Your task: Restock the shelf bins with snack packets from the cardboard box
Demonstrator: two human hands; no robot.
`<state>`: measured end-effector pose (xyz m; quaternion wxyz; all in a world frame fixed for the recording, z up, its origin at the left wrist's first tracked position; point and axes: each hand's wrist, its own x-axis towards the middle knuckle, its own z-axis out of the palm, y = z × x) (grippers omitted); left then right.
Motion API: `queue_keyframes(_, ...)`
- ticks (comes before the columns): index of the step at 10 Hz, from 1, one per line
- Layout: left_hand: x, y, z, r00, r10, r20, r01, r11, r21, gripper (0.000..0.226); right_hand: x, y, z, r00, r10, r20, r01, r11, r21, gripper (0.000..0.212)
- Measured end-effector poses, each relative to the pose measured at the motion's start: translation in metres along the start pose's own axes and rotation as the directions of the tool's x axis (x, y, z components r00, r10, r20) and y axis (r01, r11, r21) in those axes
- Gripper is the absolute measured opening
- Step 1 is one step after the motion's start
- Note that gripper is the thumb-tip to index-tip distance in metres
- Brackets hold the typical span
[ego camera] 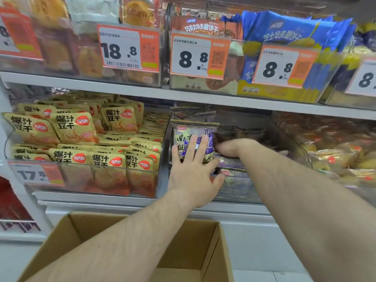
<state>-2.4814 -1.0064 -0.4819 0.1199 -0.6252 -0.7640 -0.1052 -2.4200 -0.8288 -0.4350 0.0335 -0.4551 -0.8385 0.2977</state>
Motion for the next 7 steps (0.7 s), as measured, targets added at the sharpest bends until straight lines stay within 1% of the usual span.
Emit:
queue_keyframes(1,0.001,0.000,-0.004,0.999,-0.006,0.036,0.006,1.000,-0.013,0.056,-0.014,-0.003,0.005,0.982,0.179,0.052,-0.170,0.975,-0.140,0.071)
queue_keyframes(2,-0.002,-0.001,-0.004,1.000,0.014,0.015,-0.014,1.000,0.010,0.056,-0.029,-0.002,-0.005,0.978,0.204,-0.039,-0.207,0.935,-0.287,0.088)
queue_keyframes(3,-0.015,-0.002,0.004,0.991,0.088,-0.099,-0.079,0.993,0.088,0.056,-0.058,-0.001,0.003,0.937,0.213,-0.277,-0.307,0.882,-0.359,0.081)
queue_keyframes(4,-0.024,0.002,0.011,0.993,0.106,-0.057,-0.100,0.989,0.105,0.057,-0.083,0.018,0.017,0.926,0.207,-0.317,-0.331,0.848,-0.414,0.078)
queue_keyframes(5,-0.022,0.004,0.009,0.998,0.066,-0.006,-0.066,0.995,0.076,0.058,-0.086,0.030,0.027,0.931,0.244,-0.272,-0.331,0.879,-0.344,0.071)
queue_keyframes(6,-0.020,0.004,0.002,0.995,0.064,0.070,-0.068,0.997,0.043,0.061,-0.087,0.025,0.028,0.930,0.252,-0.268,-0.334,0.884,-0.326,0.070)
queue_keyframes(7,-0.025,0.000,-0.014,0.978,0.081,0.192,-0.088,0.996,0.031,0.067,-0.098,0.020,0.031,0.904,0.200,-0.378,-0.335,0.881,-0.334,0.073)
